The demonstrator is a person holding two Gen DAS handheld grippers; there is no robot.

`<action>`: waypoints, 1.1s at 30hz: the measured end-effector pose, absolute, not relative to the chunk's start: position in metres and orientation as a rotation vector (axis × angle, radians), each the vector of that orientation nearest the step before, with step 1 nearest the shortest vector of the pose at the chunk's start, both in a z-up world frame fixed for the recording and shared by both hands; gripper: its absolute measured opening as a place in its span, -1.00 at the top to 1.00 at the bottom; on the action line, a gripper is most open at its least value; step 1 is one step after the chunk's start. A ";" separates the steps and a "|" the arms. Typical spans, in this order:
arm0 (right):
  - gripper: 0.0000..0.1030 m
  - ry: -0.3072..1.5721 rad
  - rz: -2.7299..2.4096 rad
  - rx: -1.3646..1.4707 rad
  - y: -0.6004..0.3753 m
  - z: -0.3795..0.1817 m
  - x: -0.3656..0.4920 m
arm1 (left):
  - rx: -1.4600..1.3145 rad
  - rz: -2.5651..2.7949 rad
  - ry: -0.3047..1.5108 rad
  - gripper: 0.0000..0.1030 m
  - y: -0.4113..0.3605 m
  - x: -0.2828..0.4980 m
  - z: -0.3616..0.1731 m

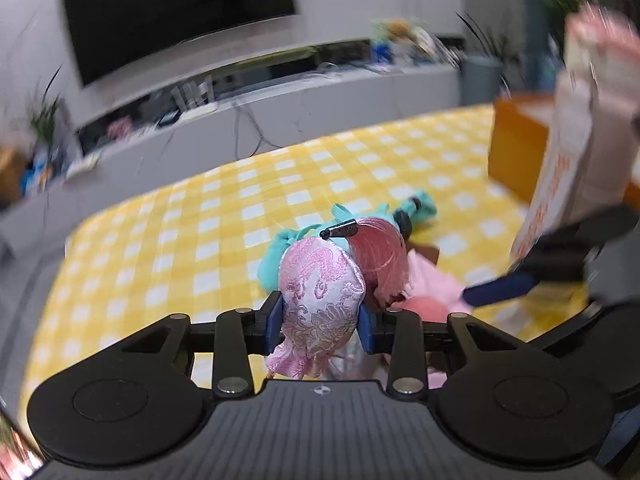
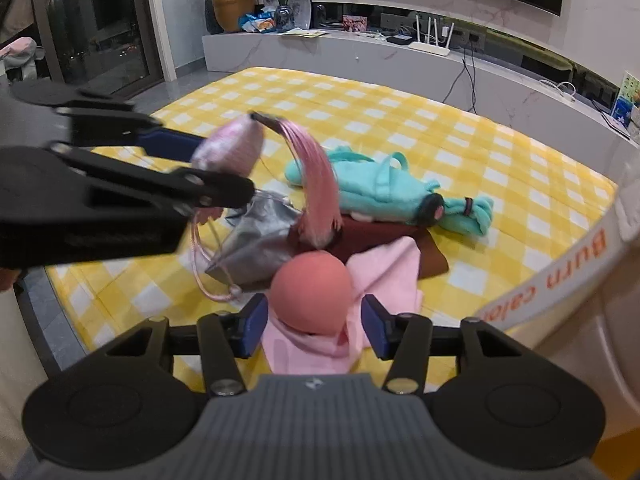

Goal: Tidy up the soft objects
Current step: 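Grasp the pink lace pouch with the left tool while the right tool grasps the pink ball, then lift the pouch and pink ball and carry both over the box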

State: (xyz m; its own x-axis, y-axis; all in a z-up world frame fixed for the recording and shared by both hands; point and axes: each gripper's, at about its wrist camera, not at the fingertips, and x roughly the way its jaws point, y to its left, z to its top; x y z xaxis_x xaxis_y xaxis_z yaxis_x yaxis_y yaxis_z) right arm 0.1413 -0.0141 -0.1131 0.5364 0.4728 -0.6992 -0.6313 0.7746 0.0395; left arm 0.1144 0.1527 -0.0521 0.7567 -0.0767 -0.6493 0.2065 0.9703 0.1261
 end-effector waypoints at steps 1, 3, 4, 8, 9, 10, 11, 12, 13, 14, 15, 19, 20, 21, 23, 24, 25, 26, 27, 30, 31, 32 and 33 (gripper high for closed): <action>0.00 0.757 0.668 -0.231 -0.012 -0.114 0.142 | 0.161 -0.130 0.705 0.18 0.156 0.112 -0.050; 0.00 0.755 0.671 -0.237 -0.008 -0.116 0.144 | 0.119 -0.072 0.744 0.18 0.160 0.108 -0.050; 0.00 0.756 0.669 -0.237 -0.006 -0.117 0.146 | 0.097 -0.048 0.764 0.18 0.161 0.107 -0.051; -0.01 0.772 0.656 -0.228 -0.001 -0.125 0.154 | 0.022 -0.022 0.812 0.18 0.166 0.099 -0.058; -0.01 0.771 0.648 -0.233 0.000 -0.127 0.155 | 0.015 -0.016 0.818 0.18 0.166 0.097 -0.061; 0.00 0.769 0.643 -0.239 0.001 -0.128 0.155 | 0.008 -0.012 0.823 0.18 0.167 0.096 -0.063; 0.01 0.769 0.642 -0.243 0.001 -0.129 0.156 | -0.001 -0.009 0.827 0.18 0.168 0.096 -0.064; 0.04 0.768 0.643 -0.243 0.001 -0.130 0.156 | -0.008 -0.007 0.828 0.18 0.168 0.094 -0.065; 0.07 0.763 0.645 -0.243 0.001 -0.129 0.156 | -0.017 -0.003 0.829 0.18 0.170 0.094 -0.065; 0.08 0.760 0.647 -0.252 0.002 -0.129 0.155 | -0.025 0.002 0.826 0.18 0.171 0.093 -0.065; 0.12 0.751 0.649 -0.265 0.002 -0.129 0.154 | -0.032 0.008 0.819 0.18 0.172 0.090 -0.065; 0.14 0.719 0.663 -0.281 0.000 -0.120 0.147 | -0.035 0.050 0.774 0.19 0.173 0.087 -0.055; 0.14 0.707 0.661 -0.285 -0.001 -0.116 0.144 | -0.036 0.055 0.759 0.18 0.173 0.085 -0.051; 0.14 0.698 0.662 -0.283 -0.003 -0.111 0.142 | -0.037 0.059 0.746 0.18 0.173 0.084 -0.047; 0.14 0.690 0.672 -0.270 -0.008 -0.102 0.136 | -0.034 0.075 0.723 0.18 0.174 0.080 -0.038; 0.13 0.689 0.676 -0.263 -0.010 -0.097 0.134 | -0.031 0.084 0.711 0.19 0.173 0.077 -0.033; 0.12 0.683 0.680 -0.254 -0.013 -0.092 0.130 | -0.031 0.088 0.696 0.19 0.172 0.074 -0.027; 0.11 0.675 0.683 -0.247 -0.015 -0.087 0.127 | -0.033 0.086 0.685 0.18 0.171 0.072 -0.023; 0.09 0.667 0.684 -0.240 -0.019 -0.082 0.123 | -0.037 0.085 0.675 0.18 0.170 0.069 -0.019; 0.08 0.666 0.685 -0.217 -0.028 -0.074 0.116 | -0.031 0.082 0.652 0.18 0.164 0.061 -0.010; 0.08 0.665 0.682 -0.213 -0.031 -0.072 0.113 | -0.029 0.082 0.649 0.18 0.162 0.058 -0.008; 0.08 0.661 0.678 -0.215 -0.035 -0.070 0.109 | -0.026 0.081 0.649 0.18 0.160 0.054 -0.006; 0.08 0.657 0.677 -0.218 -0.038 -0.068 0.106 | -0.025 0.077 0.650 0.18 0.157 0.051 -0.004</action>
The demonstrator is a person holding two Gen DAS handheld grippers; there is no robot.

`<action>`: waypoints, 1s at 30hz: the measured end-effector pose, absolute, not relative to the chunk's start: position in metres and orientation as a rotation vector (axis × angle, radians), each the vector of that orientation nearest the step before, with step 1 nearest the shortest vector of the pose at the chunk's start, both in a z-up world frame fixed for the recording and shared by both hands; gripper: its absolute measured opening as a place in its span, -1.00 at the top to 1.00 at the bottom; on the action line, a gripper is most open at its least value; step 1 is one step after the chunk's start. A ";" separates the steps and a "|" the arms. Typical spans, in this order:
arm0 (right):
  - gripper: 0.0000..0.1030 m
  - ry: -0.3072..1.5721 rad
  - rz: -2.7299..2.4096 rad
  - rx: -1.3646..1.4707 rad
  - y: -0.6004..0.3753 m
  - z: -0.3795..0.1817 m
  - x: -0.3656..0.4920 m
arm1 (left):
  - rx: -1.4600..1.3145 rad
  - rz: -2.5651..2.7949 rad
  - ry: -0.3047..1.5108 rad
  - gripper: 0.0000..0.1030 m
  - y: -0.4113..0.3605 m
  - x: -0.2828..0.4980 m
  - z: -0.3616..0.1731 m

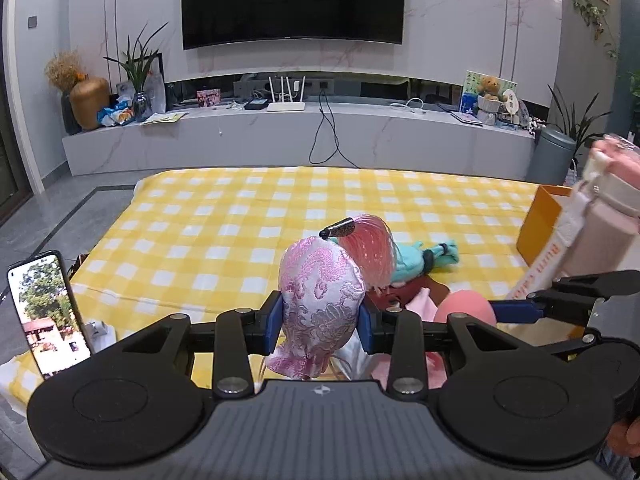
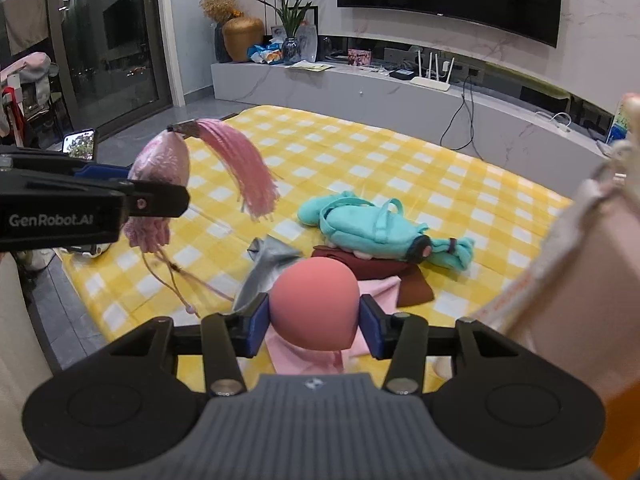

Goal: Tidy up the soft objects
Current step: 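Lift the pouch and pink ball and carry both over the box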

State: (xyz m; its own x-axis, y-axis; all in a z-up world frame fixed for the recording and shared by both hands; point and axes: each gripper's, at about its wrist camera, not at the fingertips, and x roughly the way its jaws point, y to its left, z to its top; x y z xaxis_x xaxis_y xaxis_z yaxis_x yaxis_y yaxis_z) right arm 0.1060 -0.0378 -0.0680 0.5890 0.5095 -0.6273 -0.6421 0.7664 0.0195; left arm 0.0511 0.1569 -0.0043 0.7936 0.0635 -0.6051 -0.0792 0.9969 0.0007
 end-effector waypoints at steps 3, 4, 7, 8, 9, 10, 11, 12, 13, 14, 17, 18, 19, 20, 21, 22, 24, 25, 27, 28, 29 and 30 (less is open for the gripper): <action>0.09 0.644 0.685 -0.214 -0.052 -0.061 0.093 | -0.020 0.057 0.651 0.18 0.147 0.038 0.000; 0.10 0.645 0.690 -0.209 -0.056 -0.059 0.089 | -0.016 0.052 0.651 0.18 0.144 0.034 0.001; 0.10 0.641 0.700 -0.192 -0.070 -0.053 0.076 | -0.007 0.043 0.655 0.18 0.132 0.023 0.004; 0.10 0.639 0.702 -0.187 -0.075 -0.051 0.071 | -0.009 0.041 0.657 0.18 0.129 0.019 0.006; 0.10 0.635 0.703 -0.183 -0.081 -0.048 0.066 | -0.012 0.036 0.657 0.18 0.126 0.016 0.007; 0.10 0.631 0.704 -0.180 -0.086 -0.046 0.060 | -0.020 0.023 0.655 0.18 0.123 0.012 0.009; 0.10 0.628 0.703 -0.178 -0.092 -0.044 0.056 | -0.027 0.012 0.654 0.18 0.121 0.009 0.011; 0.10 0.624 0.702 -0.175 -0.098 -0.042 0.052 | -0.032 0.002 0.653 0.18 0.118 0.006 0.012; 0.10 0.618 0.699 -0.171 -0.104 -0.039 0.047 | -0.033 -0.007 0.650 0.18 0.114 0.003 0.014; 0.10 0.613 0.695 -0.165 -0.110 -0.037 0.043 | -0.028 -0.015 0.647 0.18 0.109 0.000 0.017; 0.10 0.593 0.677 -0.144 -0.130 -0.031 0.033 | -0.008 -0.051 0.638 0.18 0.093 -0.008 0.022; 0.10 0.586 0.669 -0.138 -0.137 -0.029 0.030 | -0.006 -0.070 0.638 0.18 0.088 -0.009 0.024; 0.10 0.580 0.659 -0.133 -0.143 -0.027 0.027 | -0.005 -0.090 0.636 0.18 0.081 -0.010 0.025; 0.11 0.574 0.650 -0.127 -0.149 -0.024 0.025 | -0.005 -0.112 0.634 0.18 0.075 -0.011 0.026; 0.11 0.568 0.640 -0.120 -0.155 -0.023 0.022 | -0.005 -0.132 0.633 0.18 0.067 -0.012 0.027; 0.11 0.563 0.630 -0.114 -0.162 -0.021 0.021 | -0.005 -0.158 0.632 0.18 0.059 -0.012 0.028; 0.11 0.551 0.606 -0.102 -0.176 -0.016 0.018 | -0.005 -0.201 0.627 0.18 0.045 -0.012 0.031; 0.11 0.547 0.595 -0.099 -0.182 -0.015 0.017 | -0.006 -0.229 0.625 0.18 0.037 -0.010 0.032; 0.11 0.538 0.567 -0.091 -0.196 -0.012 0.015 | -0.014 -0.276 0.621 0.18 0.021 -0.009 0.035; 0.11 0.533 0.548 -0.087 -0.203 -0.011 0.015 | -0.020 -0.302 0.619 0.18 0.014 -0.006 0.037; 0.11 0.529 0.533 -0.082 -0.210 -0.010 0.014 | -0.023 -0.325 0.617 0.18 0.007 -0.003 0.039; 0.11 0.527 0.515 -0.076 -0.218 -0.009 0.015 | -0.026 -0.346 0.613 0.18 0.000 0.000 0.040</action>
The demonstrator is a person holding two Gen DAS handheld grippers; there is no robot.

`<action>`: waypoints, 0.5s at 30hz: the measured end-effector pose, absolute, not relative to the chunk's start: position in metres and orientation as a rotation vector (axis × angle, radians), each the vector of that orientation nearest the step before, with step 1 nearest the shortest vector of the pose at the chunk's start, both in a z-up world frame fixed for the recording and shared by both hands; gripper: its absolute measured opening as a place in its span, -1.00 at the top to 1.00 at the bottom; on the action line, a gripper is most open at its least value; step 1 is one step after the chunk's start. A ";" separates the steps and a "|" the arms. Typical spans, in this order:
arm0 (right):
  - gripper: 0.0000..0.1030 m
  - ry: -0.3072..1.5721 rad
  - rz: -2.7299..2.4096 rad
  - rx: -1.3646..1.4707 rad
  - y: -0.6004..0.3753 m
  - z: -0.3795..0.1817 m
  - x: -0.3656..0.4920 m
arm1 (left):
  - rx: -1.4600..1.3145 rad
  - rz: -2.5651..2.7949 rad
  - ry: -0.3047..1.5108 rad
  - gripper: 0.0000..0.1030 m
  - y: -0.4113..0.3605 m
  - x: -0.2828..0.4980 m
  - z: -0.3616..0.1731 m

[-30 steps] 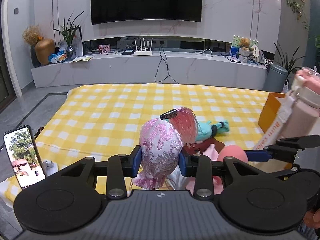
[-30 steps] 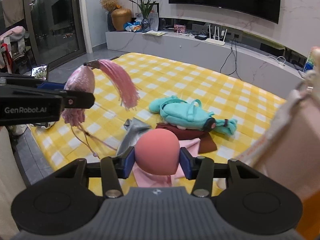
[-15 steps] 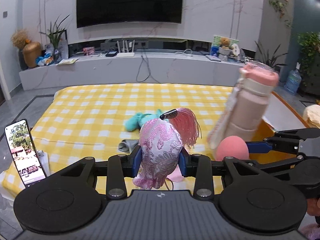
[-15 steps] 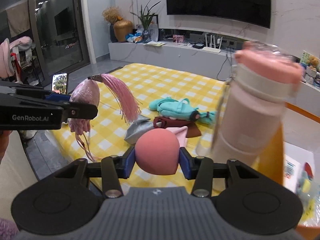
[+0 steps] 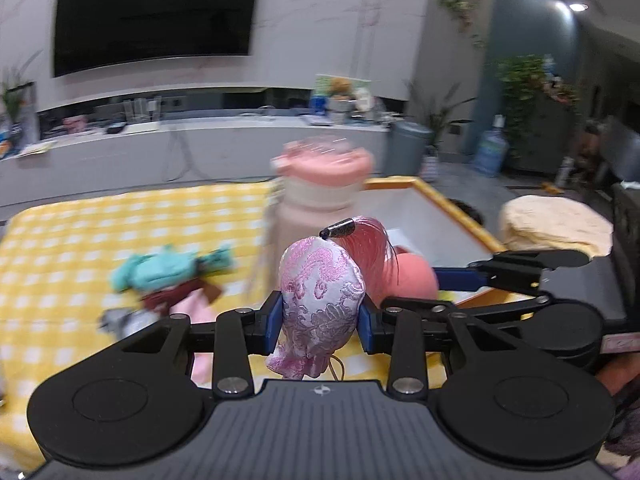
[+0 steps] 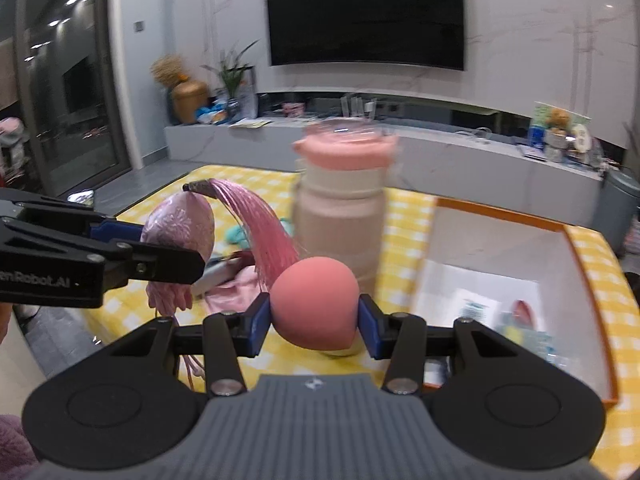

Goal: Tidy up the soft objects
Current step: 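Lift the pouch and pink ball and carry both over the box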

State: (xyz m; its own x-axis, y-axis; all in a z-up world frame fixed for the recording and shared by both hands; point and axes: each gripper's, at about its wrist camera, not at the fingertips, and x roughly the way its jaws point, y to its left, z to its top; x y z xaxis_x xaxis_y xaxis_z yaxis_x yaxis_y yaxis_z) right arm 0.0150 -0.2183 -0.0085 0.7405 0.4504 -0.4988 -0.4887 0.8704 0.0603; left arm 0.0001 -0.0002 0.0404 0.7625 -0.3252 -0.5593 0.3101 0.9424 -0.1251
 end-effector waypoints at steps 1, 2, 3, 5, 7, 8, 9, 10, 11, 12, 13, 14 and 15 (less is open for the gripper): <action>0.11 0.525 0.501 -0.070 -0.226 -0.007 0.015 | -0.026 -0.369 0.606 0.18 -0.007 0.003 0.042; 0.11 0.522 0.485 -0.064 -0.233 -0.006 0.016 | -0.025 -0.393 0.601 0.18 -0.015 0.006 0.044; 0.11 0.519 0.470 -0.059 -0.242 -0.004 0.017 | -0.023 -0.417 0.594 0.18 -0.024 0.010 0.046; 0.11 0.507 0.436 -0.050 -0.259 0.001 0.018 | -0.011 -0.461 0.576 0.18 -0.042 0.016 0.051; 0.11 0.492 0.403 -0.044 -0.274 0.007 0.020 | 0.008 -0.496 0.552 0.18 -0.062 0.024 0.056; 0.11 0.482 0.388 -0.042 -0.282 0.010 0.022 | 0.014 -0.511 0.538 0.18 -0.069 0.028 0.058; 0.11 0.473 0.374 -0.042 -0.288 0.013 0.024 | 0.018 -0.524 0.524 0.18 -0.076 0.032 0.061; 0.11 0.462 0.356 -0.045 -0.295 0.017 0.026 | 0.023 -0.539 0.508 0.18 -0.086 0.036 0.064; 0.11 0.452 0.338 -0.050 -0.302 0.020 0.028 | 0.029 -0.550 0.495 0.18 -0.094 0.040 0.067; 0.11 0.445 0.322 -0.057 -0.309 0.022 0.031 | 0.037 -0.560 0.483 0.18 -0.102 0.045 0.069; 0.11 0.443 0.308 -0.065 -0.315 0.023 0.034 | 0.048 -0.565 0.481 0.18 -0.111 0.050 0.069; 0.11 0.449 0.301 -0.075 -0.320 0.023 0.038 | 0.061 -0.570 0.488 0.18 -0.120 0.053 0.069; 0.10 0.466 0.299 -0.085 -0.326 0.022 0.044 | 0.072 -0.581 0.498 0.18 -0.128 0.058 0.067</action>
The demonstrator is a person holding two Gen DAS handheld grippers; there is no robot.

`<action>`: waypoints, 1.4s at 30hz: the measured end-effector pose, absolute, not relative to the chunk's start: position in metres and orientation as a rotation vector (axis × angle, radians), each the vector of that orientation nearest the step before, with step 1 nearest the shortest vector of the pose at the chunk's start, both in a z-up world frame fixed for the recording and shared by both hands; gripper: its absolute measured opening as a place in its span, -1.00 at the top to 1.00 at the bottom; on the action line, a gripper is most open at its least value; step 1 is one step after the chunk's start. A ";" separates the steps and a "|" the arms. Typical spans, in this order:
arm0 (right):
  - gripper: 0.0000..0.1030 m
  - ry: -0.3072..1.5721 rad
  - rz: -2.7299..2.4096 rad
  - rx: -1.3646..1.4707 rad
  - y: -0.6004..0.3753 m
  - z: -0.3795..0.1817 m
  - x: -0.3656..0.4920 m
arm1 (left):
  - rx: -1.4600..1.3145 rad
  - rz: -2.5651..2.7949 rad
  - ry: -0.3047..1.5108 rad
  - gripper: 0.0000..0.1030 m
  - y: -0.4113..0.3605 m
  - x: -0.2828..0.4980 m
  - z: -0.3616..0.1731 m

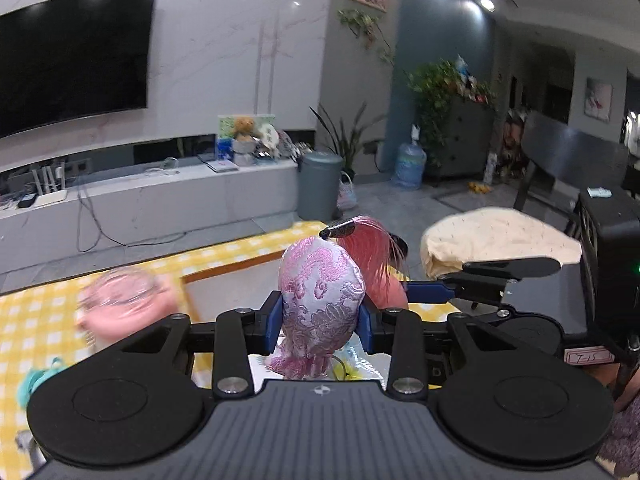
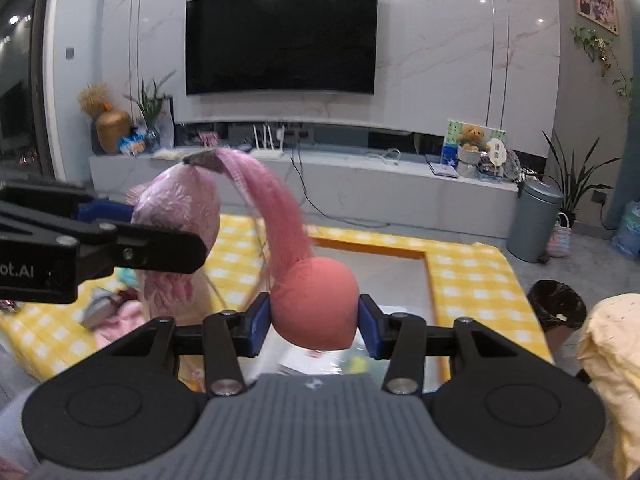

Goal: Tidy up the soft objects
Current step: 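Lift the pouch and pink ball and carry both over the box, then lower into the box and open both tools to release pouch and ball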

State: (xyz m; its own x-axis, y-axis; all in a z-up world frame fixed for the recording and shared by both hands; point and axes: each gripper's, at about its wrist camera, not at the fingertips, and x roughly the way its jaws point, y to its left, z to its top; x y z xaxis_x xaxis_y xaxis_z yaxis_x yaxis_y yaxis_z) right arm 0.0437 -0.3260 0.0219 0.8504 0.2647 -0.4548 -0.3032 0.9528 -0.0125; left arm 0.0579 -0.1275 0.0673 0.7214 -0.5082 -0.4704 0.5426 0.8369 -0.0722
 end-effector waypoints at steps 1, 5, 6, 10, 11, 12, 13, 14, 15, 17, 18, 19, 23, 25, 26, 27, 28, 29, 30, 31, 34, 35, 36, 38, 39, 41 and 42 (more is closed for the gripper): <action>0.10 0.499 0.295 -0.093 -0.331 0.019 0.051 | 0.084 -0.593 0.512 0.18 -0.136 0.064 0.063; 0.10 0.650 0.274 -0.095 -0.354 -0.001 0.082 | 0.111 -0.610 0.623 0.18 -0.163 0.088 0.039; 0.10 0.685 0.276 -0.093 -0.358 -0.006 0.089 | 0.112 -0.614 0.664 0.18 -0.169 0.096 0.031; 0.10 0.807 0.282 -0.145 -0.364 -0.027 0.110 | 0.139 -0.614 0.775 0.18 -0.179 0.115 0.006; 0.10 0.830 0.286 -0.155 -0.364 -0.031 0.113 | 0.158 -0.611 0.800 0.18 -0.181 0.118 0.000; 0.10 0.854 0.299 -0.161 -0.364 -0.036 0.116 | 0.170 -0.609 0.825 0.18 -0.181 0.120 -0.005; 0.10 0.877 0.310 -0.157 -0.365 -0.040 0.120 | 0.169 -0.607 0.858 0.18 -0.182 0.123 -0.010; 0.10 0.898 0.317 -0.153 -0.366 -0.045 0.122 | 0.164 -0.610 0.883 0.18 -0.182 0.127 -0.013; 0.10 0.921 0.324 -0.153 -0.366 -0.049 0.125 | 0.160 -0.607 0.910 0.18 -0.181 0.131 -0.016; 0.09 0.952 0.327 -0.154 -0.370 -0.054 0.135 | 0.150 -0.593 0.946 0.18 -0.179 0.136 -0.021; 0.09 0.969 0.330 -0.155 -0.368 -0.057 0.137 | 0.146 -0.587 0.961 0.18 -0.180 0.140 -0.023; 0.09 0.983 0.331 -0.160 -0.368 -0.060 0.139 | 0.145 -0.575 0.980 0.18 -0.180 0.143 -0.026; 0.07 1.005 0.335 -0.190 -0.360 -0.068 0.145 | 0.150 -0.543 1.016 0.18 -0.181 0.149 -0.034; 0.06 1.007 0.334 -0.217 -0.356 -0.069 0.144 | 0.155 -0.532 1.025 0.17 -0.182 0.150 -0.037; 0.06 1.007 0.335 -0.226 -0.354 -0.070 0.145 | 0.158 -0.527 1.029 0.17 -0.181 0.151 -0.039; 0.06 1.008 0.337 -0.233 -0.353 -0.070 0.146 | 0.162 -0.521 1.032 0.16 -0.180 0.150 -0.040; 0.06 1.010 0.339 -0.239 -0.352 -0.070 0.147 | 0.166 -0.515 1.034 0.16 -0.181 0.150 -0.040; 0.06 1.010 0.338 -0.242 -0.352 -0.070 0.147 | 0.170 -0.513 1.036 0.15 -0.181 0.150 -0.041; 0.05 1.011 0.336 -0.245 -0.352 -0.070 0.147 | 0.170 -0.512 1.039 0.14 -0.180 0.150 -0.042; 0.03 1.011 0.334 -0.249 -0.351 -0.070 0.147 | 0.167 -0.511 1.040 0.13 -0.179 0.150 -0.042; 0.02 1.015 0.330 -0.253 -0.351 -0.070 0.148 | 0.158 -0.507 1.036 0.05 -0.177 0.150 -0.041; 0.01 1.015 0.328 -0.254 -0.351 -0.070 0.149 | 0.155 -0.507 1.030 0.01 -0.176 0.149 -0.040; 0.00 1.014 0.325 -0.256 -0.352 -0.070 0.149 | 0.153 -0.507 1.027 -0.03 -0.176 0.150 -0.039; -0.01 1.012 0.322 -0.259 -0.352 -0.069 0.148 | 0.144 -0.508 1.017 -0.09 -0.174 0.148 -0.036; -0.03 1.011 0.320 -0.260 -0.352 -0.068 0.147 | 0.140 -0.507 1.014 -0.10 -0.174 0.148 -0.035; -0.06 1.006 0.312 -0.271 -0.351 -0.066 0.146 | 0.128 -0.503 1.007 -0.10 -0.173 0.146 -0.033; -0.07 1.002 0.310 -0.277 -0.351 -0.065 0.145 | 0.124 -0.500 1.002 -0.10 -0.173 0.145 -0.033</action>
